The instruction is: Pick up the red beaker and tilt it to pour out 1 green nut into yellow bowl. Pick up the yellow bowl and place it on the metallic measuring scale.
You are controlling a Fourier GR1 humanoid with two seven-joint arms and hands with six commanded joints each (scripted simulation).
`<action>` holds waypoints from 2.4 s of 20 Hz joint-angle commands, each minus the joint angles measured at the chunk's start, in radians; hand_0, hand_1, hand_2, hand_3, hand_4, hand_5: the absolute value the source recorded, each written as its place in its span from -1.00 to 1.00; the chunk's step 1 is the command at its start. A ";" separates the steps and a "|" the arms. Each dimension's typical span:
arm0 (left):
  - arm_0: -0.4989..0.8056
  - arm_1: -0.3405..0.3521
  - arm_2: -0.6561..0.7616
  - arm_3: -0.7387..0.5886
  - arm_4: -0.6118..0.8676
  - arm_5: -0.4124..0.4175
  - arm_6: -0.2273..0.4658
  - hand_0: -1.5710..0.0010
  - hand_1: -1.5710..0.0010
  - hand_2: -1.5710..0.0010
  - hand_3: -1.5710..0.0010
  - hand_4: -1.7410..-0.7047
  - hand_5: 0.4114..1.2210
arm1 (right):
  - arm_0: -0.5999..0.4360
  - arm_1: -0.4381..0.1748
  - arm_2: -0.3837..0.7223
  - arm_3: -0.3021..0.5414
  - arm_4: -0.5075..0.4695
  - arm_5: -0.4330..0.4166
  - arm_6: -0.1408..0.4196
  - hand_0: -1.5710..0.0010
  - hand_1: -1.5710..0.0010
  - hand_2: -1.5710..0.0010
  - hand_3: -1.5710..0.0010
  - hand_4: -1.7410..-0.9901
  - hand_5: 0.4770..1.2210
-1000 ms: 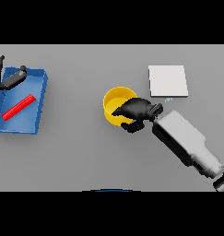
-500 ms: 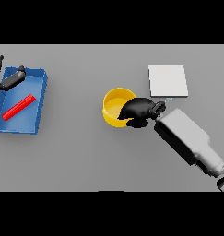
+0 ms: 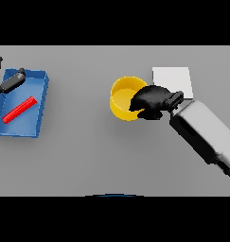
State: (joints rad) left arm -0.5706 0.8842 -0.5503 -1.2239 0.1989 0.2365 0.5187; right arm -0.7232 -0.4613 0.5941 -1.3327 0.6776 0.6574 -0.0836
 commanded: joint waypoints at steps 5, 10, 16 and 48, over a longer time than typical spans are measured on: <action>-0.008 -0.008 0.000 -0.010 -0.003 0.013 -0.005 1.00 1.00 1.00 1.00 0.80 -0.23 | -0.018 -0.010 -0.035 -0.046 -0.033 0.030 0.083 -0.99 -0.99 -0.98 -0.59 -0.95 1.00; -0.004 0.014 0.004 -0.033 -0.001 0.009 0.004 1.00 1.00 1.00 1.00 0.80 -0.20 | -0.043 -0.065 -0.050 -0.048 -0.020 -0.009 0.050 -1.00 -1.00 -0.99 -0.68 -0.95 1.00; 0.002 0.030 -0.004 -0.061 -0.010 0.015 0.048 1.00 1.00 1.00 1.00 0.81 -0.19 | -0.097 -0.113 -0.098 0.111 -0.002 -0.092 0.051 -1.00 -1.00 -1.00 -0.56 -0.94 1.00; -0.029 0.003 -0.019 -0.019 -0.013 0.011 0.085 1.00 1.00 1.00 1.00 0.81 -0.19 | -0.232 -0.018 -0.107 0.820 -0.010 -0.335 -0.091 0.36 0.44 0.24 0.19 -0.16 0.01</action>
State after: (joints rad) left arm -0.5997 0.8872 -0.5693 -1.2432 0.1859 0.2476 0.6030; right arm -0.9554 -0.4795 0.4871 -0.5128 0.6674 0.3228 -0.1752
